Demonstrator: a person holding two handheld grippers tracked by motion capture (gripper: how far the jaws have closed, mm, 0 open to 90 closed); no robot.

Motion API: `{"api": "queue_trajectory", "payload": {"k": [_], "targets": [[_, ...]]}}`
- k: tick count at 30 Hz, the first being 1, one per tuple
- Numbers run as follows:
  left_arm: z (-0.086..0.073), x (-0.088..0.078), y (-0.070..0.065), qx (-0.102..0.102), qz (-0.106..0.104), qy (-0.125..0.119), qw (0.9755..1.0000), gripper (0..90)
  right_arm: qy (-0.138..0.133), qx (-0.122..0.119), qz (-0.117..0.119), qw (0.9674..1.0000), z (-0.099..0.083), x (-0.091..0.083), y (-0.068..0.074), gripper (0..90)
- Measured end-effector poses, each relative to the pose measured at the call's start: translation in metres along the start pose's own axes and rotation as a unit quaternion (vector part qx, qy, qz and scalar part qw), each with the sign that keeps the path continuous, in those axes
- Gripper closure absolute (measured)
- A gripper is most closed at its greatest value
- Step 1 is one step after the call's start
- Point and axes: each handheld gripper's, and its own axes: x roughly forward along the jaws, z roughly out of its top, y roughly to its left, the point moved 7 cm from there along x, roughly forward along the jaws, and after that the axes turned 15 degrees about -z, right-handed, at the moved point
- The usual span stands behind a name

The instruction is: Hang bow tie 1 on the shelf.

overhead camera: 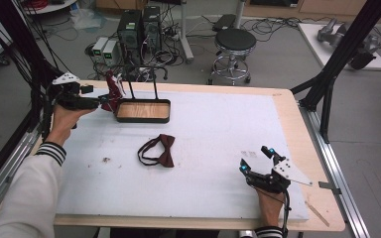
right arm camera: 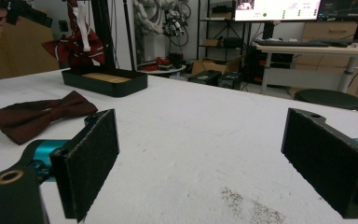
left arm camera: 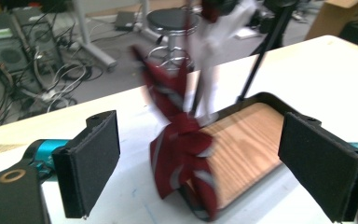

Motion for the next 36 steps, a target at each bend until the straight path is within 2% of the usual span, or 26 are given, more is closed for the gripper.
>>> {"api": "queue_trajectory", "payload": {"k": [5,9,11,14,21,25,28,29,32,36], "targets": [[0.003,-0.005,-0.017,0.018,-0.015,-0.015,0.9996,13.0,-0.004,0.002,-0.001,1.0000,0.000,-0.001,0.000,10.4],[0.003,-0.011,-0.033,0.028,-0.028,-0.040,0.9984,13.0,-0.003,0.003,-0.001,1.0000,0.000,-0.001,0.000,10.4],[0.002,-0.014,-0.041,0.036,-0.035,-0.043,0.9978,13.0,-0.003,0.002,-0.001,1.0000,0.000,-0.001,0.000,10.4],[0.001,-0.018,-0.056,0.047,-0.047,-0.056,0.9962,13.0,-0.002,0.004,-0.001,1.0000,0.000,-0.001,0.000,10.4],[-0.004,-0.028,-0.094,0.070,-0.081,-0.087,0.9905,13.0,-0.004,0.002,0.000,1.0000,0.000,-0.001,0.000,10.4],[-0.009,-0.032,-0.111,0.080,-0.091,-0.101,0.9875,13.0,-0.003,0.002,0.000,1.0000,0.000,-0.001,0.000,10.4],[-0.017,-0.034,-0.120,0.086,-0.091,-0.113,0.9856,13.0,-0.004,0.002,0.000,1.0000,0.000,-0.001,0.000,10.4],[-0.020,-0.034,-0.123,0.082,-0.093,-0.115,0.9856,13.0,-0.003,0.002,-0.001,1.0000,0.000,-0.001,0.000,10.4],[-0.029,-0.033,-0.131,0.087,-0.092,-0.113,0.9854,13.0,-0.002,0.003,0.000,1.0000,0.000,-0.001,0.000,10.4],[-0.034,-0.032,-0.146,0.091,-0.106,-0.117,0.9832,13.0,-0.004,0.002,0.000,1.0000,0.000,-0.001,0.000,10.4]]}}
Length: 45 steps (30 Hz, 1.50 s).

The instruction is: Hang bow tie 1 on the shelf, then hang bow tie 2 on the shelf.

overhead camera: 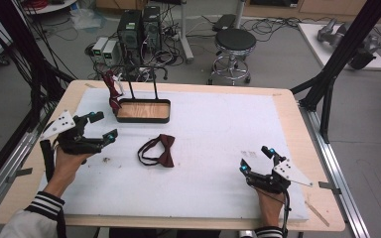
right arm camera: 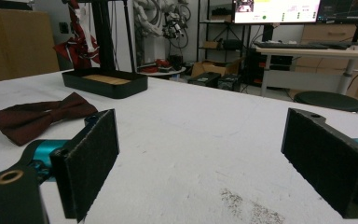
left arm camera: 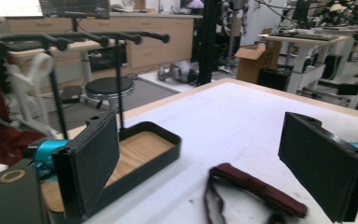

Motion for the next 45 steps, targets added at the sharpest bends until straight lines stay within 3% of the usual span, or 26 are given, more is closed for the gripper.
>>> {"api": "queue_trajectory", "payload": {"k": [7,30,38,45], "targets": [[0.001,0.006,-0.017,0.019,-0.014,0.002,0.9997,13.1,0.001,0.000,0.000,1.0000,0.000,0.000,0.000,10.4],[-0.002,0.004,-0.013,0.016,-0.003,0.016,0.9997,13.1,0.001,0.003,0.000,1.0000,0.000,0.000,0.000,10.4],[-0.002,0.013,-0.018,0.009,-0.007,0.047,0.9989,13.2,0.000,0.001,0.000,1.0000,0.000,0.000,0.000,10.3],[-0.007,0.029,-0.027,-0.001,-0.016,0.090,0.9958,13.8,0.000,0.002,0.001,1.0000,0.000,0.000,0.000,10.4]]}}
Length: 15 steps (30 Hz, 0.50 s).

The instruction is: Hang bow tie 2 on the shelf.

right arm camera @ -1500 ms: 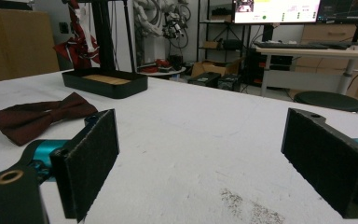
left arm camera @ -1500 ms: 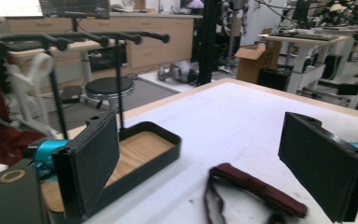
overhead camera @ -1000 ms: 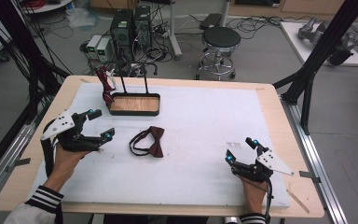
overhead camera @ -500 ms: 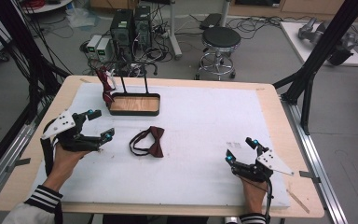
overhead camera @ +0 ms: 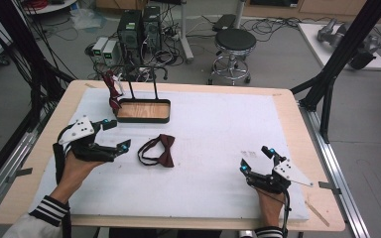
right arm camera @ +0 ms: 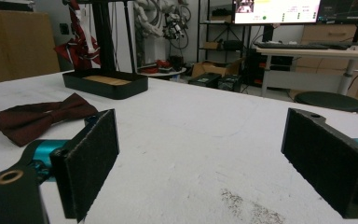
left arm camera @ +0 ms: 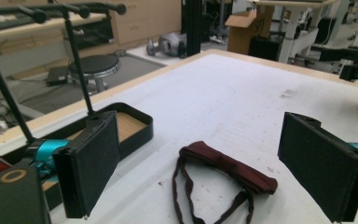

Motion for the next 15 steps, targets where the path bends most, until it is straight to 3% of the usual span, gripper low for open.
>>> {"api": "queue_trajectory", "payload": {"k": [7,15], "targets": [[-0.003,0.016,-0.007,-0.019,-0.005,0.040,0.9990,14.1,0.001,0.002,0.000,1.0000,0.000,0.000,0.000,10.4],[-0.011,0.036,-0.015,-0.040,-0.012,0.095,0.9946,16.4,0.001,0.003,-0.001,1.0000,0.000,0.000,0.000,10.4]]}}
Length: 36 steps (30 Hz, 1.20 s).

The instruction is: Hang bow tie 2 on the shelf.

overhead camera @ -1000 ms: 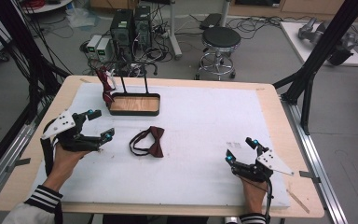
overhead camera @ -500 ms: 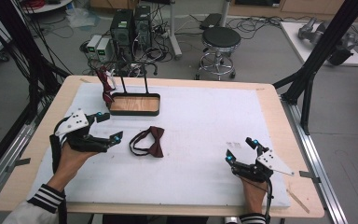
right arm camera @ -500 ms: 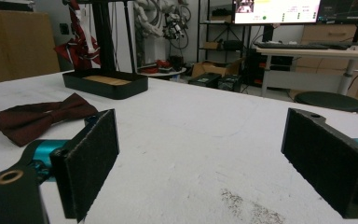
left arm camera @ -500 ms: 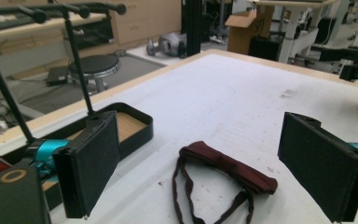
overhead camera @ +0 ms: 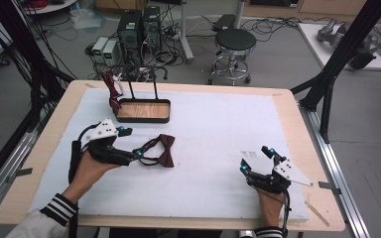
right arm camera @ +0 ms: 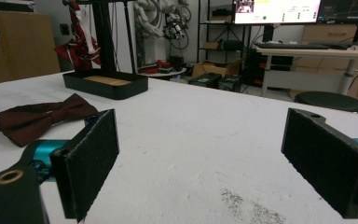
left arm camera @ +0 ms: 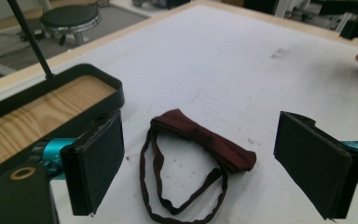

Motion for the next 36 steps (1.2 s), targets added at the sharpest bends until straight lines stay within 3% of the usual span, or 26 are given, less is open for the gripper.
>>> {"api": "queue_trajectory", "payload": {"k": [8,16,19,23,29,36], "targets": [[-0.005,0.022,-0.006,-0.029,-0.010,0.058,0.9979,16.8,-0.002,0.001,0.002,1.0000,0.000,0.000,0.000,10.4],[-0.012,0.046,-0.011,-0.056,-0.034,0.115,0.9912,17.8,-0.004,0.003,0.002,1.0000,0.000,0.000,-0.001,10.3],[-0.016,0.055,-0.011,-0.072,-0.036,0.139,0.9871,17.9,-0.004,0.004,0.002,1.0000,0.000,-0.001,-0.001,10.4],[-0.023,0.065,-0.012,-0.089,-0.040,0.175,0.9797,17.8,-0.004,0.003,0.001,1.0000,0.001,0.000,-0.001,10.4],[-0.025,0.078,-0.013,-0.108,-0.041,0.207,0.9715,18.0,-0.005,0.008,0.002,1.0000,0.001,-0.001,-0.001,10.4],[-0.030,0.089,-0.012,-0.139,-0.042,0.234,0.9614,24.3,-0.006,0.012,0.004,0.9999,0.001,-0.001,-0.003,10.3]]}}
